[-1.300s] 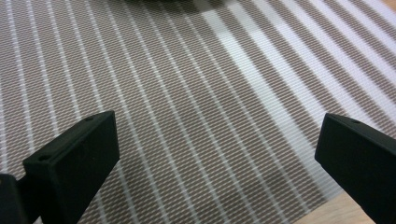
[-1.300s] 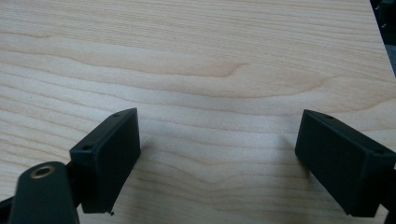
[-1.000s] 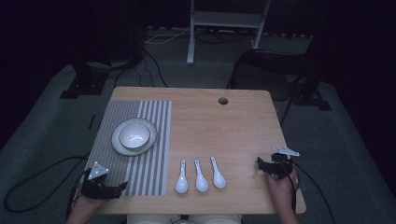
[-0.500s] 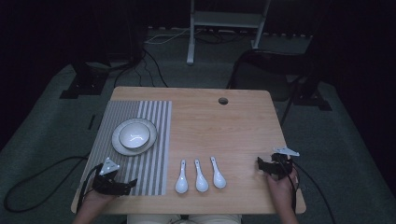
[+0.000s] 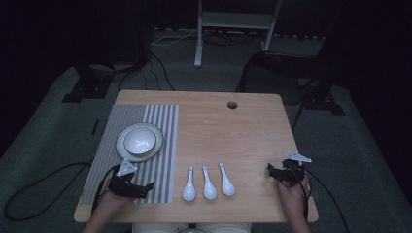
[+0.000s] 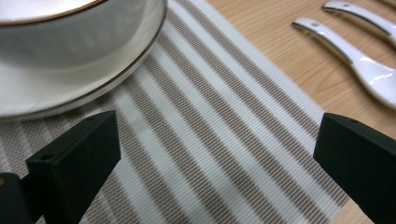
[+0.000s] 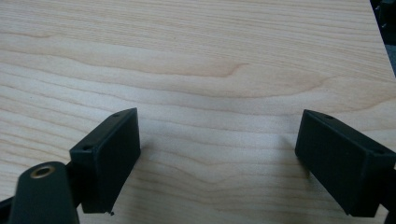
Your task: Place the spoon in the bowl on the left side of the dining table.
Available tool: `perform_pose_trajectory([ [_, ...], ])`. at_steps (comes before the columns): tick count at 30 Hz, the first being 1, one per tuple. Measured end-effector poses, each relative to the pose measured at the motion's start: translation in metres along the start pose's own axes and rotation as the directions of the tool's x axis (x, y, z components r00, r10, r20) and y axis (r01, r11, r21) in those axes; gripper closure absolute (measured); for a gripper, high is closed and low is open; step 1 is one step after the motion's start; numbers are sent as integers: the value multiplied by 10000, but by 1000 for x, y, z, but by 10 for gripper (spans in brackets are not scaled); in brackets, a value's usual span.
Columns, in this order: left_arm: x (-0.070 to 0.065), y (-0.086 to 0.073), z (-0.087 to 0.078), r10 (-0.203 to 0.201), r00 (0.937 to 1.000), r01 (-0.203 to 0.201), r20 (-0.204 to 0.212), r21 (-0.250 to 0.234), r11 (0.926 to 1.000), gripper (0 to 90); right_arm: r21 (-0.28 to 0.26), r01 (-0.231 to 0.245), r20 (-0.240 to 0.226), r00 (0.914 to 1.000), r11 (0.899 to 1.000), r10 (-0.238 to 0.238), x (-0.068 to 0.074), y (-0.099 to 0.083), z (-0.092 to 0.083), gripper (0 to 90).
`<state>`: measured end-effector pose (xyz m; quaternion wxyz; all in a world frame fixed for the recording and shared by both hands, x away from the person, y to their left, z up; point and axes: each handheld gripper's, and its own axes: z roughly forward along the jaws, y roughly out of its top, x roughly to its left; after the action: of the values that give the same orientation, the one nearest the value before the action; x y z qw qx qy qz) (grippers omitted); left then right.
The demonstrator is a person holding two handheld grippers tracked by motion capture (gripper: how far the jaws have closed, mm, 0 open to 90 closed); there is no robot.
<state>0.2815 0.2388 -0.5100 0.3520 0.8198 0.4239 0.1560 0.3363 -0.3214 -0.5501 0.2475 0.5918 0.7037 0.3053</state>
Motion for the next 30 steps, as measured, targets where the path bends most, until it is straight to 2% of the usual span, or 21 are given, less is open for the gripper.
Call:
perform_pose_trajectory([
  [5,-9,8,9,250,9993,-252,262,87,9996,6,3,-2,-1,10000,10000,2,0,0,0,133],
  [11,-19,19,22,347,9974,-356,625,130,9993,7,2,0,-1,10000,10000,0,0,0,0,134],
  [13,-21,20,24,379,9975,-387,591,133,9992,6,1,0,-1,10000,10000,0,0,0,0,134],
  [27,-37,39,51,388,9917,-432,1226,340,9985,7,4,-5,-3,10000,10000,5,0,0,0,134],
  [30,-41,42,56,439,9917,-492,1210,415,9979,7,3,-4,-2,10000,10000,4,0,0,0,133],
])
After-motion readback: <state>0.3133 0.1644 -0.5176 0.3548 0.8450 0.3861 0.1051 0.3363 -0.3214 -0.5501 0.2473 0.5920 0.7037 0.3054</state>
